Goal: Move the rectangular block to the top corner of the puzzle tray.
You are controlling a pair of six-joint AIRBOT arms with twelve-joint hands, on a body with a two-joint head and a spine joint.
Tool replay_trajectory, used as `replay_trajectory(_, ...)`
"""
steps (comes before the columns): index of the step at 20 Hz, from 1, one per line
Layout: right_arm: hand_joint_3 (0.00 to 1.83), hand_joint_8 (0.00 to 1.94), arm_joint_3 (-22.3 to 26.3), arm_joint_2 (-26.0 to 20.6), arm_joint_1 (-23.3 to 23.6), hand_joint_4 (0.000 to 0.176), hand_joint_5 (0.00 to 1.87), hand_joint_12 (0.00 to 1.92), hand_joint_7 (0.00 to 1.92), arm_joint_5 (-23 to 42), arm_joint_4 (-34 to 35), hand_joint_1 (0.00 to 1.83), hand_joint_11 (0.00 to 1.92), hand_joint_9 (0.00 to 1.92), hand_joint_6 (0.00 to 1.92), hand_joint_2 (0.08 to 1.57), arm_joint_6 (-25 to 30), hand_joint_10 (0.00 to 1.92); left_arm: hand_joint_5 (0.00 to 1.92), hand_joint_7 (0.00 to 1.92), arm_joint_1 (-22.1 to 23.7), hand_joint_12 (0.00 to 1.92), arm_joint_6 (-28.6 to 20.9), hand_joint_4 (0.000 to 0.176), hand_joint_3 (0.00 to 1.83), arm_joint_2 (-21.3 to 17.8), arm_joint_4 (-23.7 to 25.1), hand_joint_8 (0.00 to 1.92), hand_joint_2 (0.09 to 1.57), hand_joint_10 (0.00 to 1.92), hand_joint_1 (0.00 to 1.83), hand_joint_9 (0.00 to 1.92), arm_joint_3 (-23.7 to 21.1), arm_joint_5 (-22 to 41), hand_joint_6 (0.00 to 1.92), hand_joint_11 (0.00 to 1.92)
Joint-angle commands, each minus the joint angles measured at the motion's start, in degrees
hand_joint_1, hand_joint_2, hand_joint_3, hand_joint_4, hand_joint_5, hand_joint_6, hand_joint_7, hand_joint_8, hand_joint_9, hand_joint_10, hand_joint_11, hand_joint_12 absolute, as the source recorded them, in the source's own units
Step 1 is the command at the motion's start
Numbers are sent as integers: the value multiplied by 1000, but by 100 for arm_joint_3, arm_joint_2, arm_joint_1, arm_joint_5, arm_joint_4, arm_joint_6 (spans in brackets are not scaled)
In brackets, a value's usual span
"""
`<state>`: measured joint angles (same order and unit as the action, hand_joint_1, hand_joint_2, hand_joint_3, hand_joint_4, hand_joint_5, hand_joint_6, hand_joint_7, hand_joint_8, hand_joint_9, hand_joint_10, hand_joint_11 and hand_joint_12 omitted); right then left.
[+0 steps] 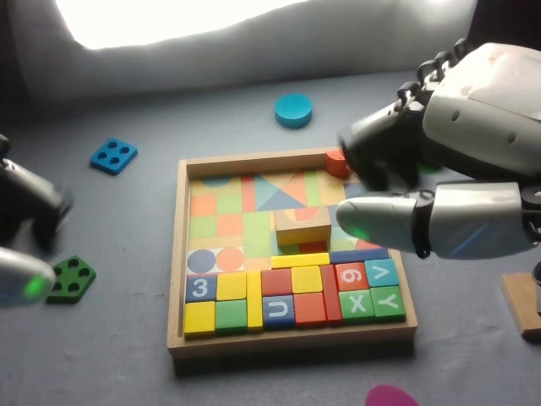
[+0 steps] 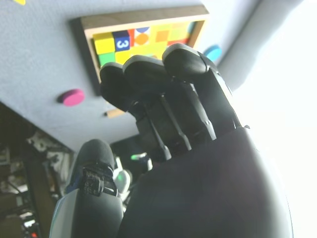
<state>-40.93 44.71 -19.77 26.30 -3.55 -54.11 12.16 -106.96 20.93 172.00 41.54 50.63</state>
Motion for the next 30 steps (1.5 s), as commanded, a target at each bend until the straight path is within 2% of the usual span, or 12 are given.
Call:
replay_trajectory(1, 43, 0, 32, -28, 68, 11, 20, 0, 0, 713, 29, 0, 0, 14, 5, 1174, 10, 4, 95, 85, 76, 750, -19, 69, 13, 18, 57, 3, 1262, 28, 152, 149, 13, -494, 9, 0)
replay_trajectory(8, 21, 9, 14, -19, 23, 0, 47, 29, 43, 358, 30, 0, 43, 51, 9, 1175, 9, 13, 78, 91, 76, 659, -19, 79, 3, 21, 57, 0, 1268, 3, 60, 162, 10, -494, 0, 0)
replay_trajectory(9, 0, 10, -5, 3, 8, 0, 84, 271, 85, 358, 30, 0, 8, 84, 8, 1197, 9, 13, 87, 97, 77, 650, -19, 75, 1, 21, 57, 3, 1265, 3, 94, 163, 10, -494, 4, 0)
replay_trajectory(12, 0, 4, -187, 192, -9, 9, 171, 413, 111, 229, 107, 0, 0, 88, 25, 1186, 4, 5, 116, 117, 78, 639, -19, 65, 0, 20, 57, 3, 1260, 2, 128, 170, 4, -494, 8, 0)
replay_trajectory(13, 0, 1, -287, 302, -19, 32, 379, 322, 125, 136, 160, 0, 0, 86, 45, 1184, 4, 2, 135, 119, 78, 641, -19, 54, 1, 20, 57, 3, 1266, 4, 129, 170, 5, -494, 11, 0)
replay_trajectory(14, 0, 1, -430, 430, -45, 32, 379, 322, 125, 65, 186, 0, 0, 86, 45, 1184, -3, 2, 135, 119, 78, 641, -19, 54, 1, 20, 57, 3, 1266, 4, 129, 170, -1, -494, 11, 0)
replay_trajectory(19, 0, 0, -1119, 1048, -90, 57, 837, 1, 200, -232, 570, 0, 0, 35, 28, 1196, -368, 0, 140, 107, 87, 646, -19, 46, 1, 41, 57, 0, 1266, 2, 122, 170, 3, -494, 9, 0)
replay_trajectory(21, 0, 3, -1310, 1255, -138, 34, 854, 0, 196, -237, 591, 0, 0, 18, 23, 1197, -442, 0, 130, 100, 91, 632, -20, 50, 1, 46, 57, 0, 1266, 0, 108, 164, 11, -494, 3, 0)
replay_trajectory(24, 0, 0, -1569, 1588, -246, 43, 837, 0, 162, -239, 1136, 0, 0, 0, 12, 1189, -1284, 0, 137, 119, 96, 629, -20, 57, 0, 46, 57, 5, 1259, 2, 145, 168, -10, -494, 4, 0)
replay_trajectory(26, 0, 0, -1680, 1705, -309, 43, 837, 0, 162, -240, 1138, 0, 0, 0, 12, 1189, -1327, 0, 137, 119, 120, 629, -20, 57, 0, 59, 57, 5, 1259, 2, 145, 168, 36, -494, 4, 0)
replay_trajectory(28, 3, 8, -1804, 1873, -371, 19, 820, 0, 188, -240, 1188, 0, 0, 1, 3, 1201, -1502, 0, 142, 112, 111, 593, -20, 52, 1, 63, 57, 4, 1264, 8, 141, 164, 61, -494, 7, 0)
replay_trajectory(30, 1, 0, -1910, 2017, -380, 26, 812, 0, 156, -233, 1301, 0, 0, 2, 0, 1199, -1649, 1, 149, 115, 111, 635, -21, 51, 0, 71, 57, 2, 1260, 6, 168, 169, 72, -494, 5, 0)
